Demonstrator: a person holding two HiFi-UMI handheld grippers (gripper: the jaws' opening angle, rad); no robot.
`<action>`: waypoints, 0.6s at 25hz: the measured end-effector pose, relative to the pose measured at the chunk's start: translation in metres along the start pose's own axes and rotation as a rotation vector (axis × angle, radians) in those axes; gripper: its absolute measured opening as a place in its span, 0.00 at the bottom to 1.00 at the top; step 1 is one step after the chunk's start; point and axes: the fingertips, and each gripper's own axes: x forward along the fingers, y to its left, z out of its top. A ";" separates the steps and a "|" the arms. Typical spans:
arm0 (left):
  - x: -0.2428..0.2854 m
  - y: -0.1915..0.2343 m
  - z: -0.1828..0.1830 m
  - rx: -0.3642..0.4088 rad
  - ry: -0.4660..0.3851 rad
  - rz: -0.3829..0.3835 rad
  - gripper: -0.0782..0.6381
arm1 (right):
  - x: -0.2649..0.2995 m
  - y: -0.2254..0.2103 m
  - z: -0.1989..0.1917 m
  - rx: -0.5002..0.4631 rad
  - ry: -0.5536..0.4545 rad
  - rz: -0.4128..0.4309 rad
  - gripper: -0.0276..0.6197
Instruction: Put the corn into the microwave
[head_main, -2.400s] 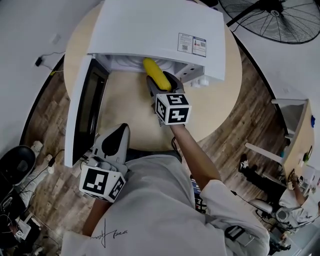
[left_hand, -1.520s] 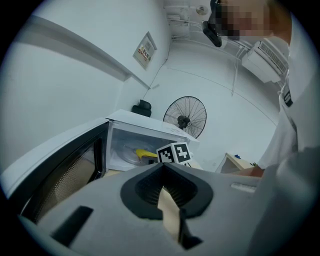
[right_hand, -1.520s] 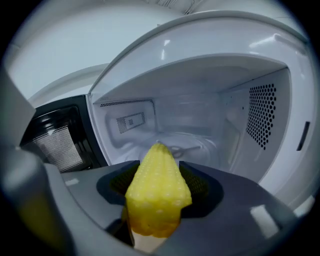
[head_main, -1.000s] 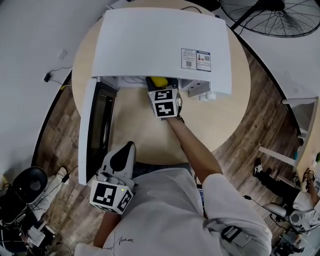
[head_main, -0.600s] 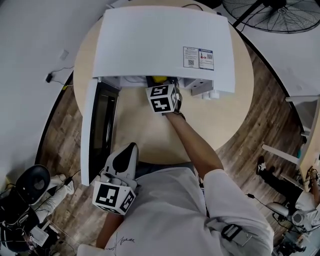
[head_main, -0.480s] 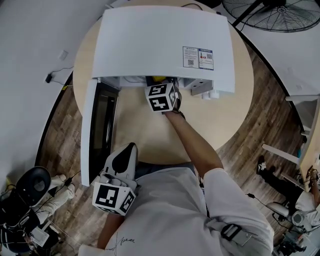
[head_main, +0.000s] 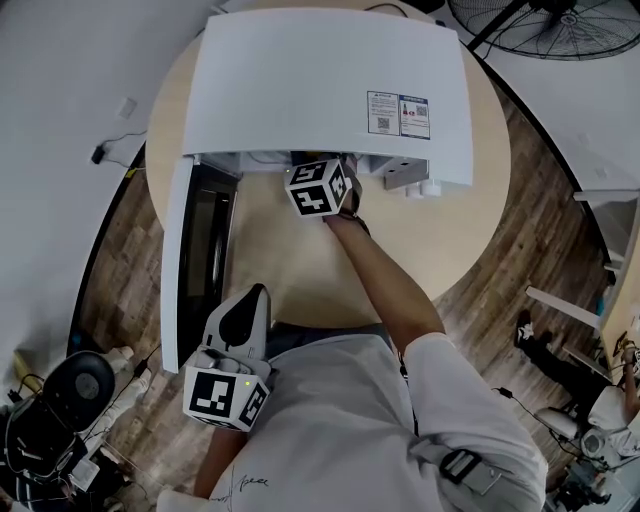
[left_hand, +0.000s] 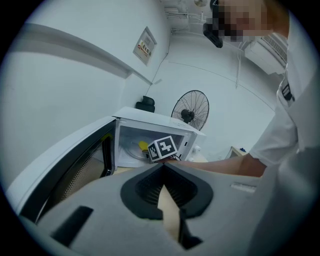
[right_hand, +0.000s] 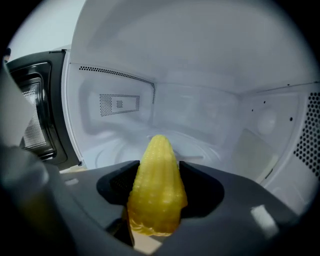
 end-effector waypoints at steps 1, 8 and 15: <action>0.000 0.000 0.000 0.009 0.002 0.003 0.10 | 0.001 0.000 0.000 -0.006 0.000 -0.003 0.45; 0.000 -0.004 0.000 0.003 0.002 -0.005 0.10 | 0.003 -0.001 0.002 -0.031 -0.012 -0.028 0.45; -0.002 -0.009 -0.004 -0.005 0.007 -0.016 0.10 | 0.006 -0.003 0.001 -0.017 -0.003 -0.044 0.51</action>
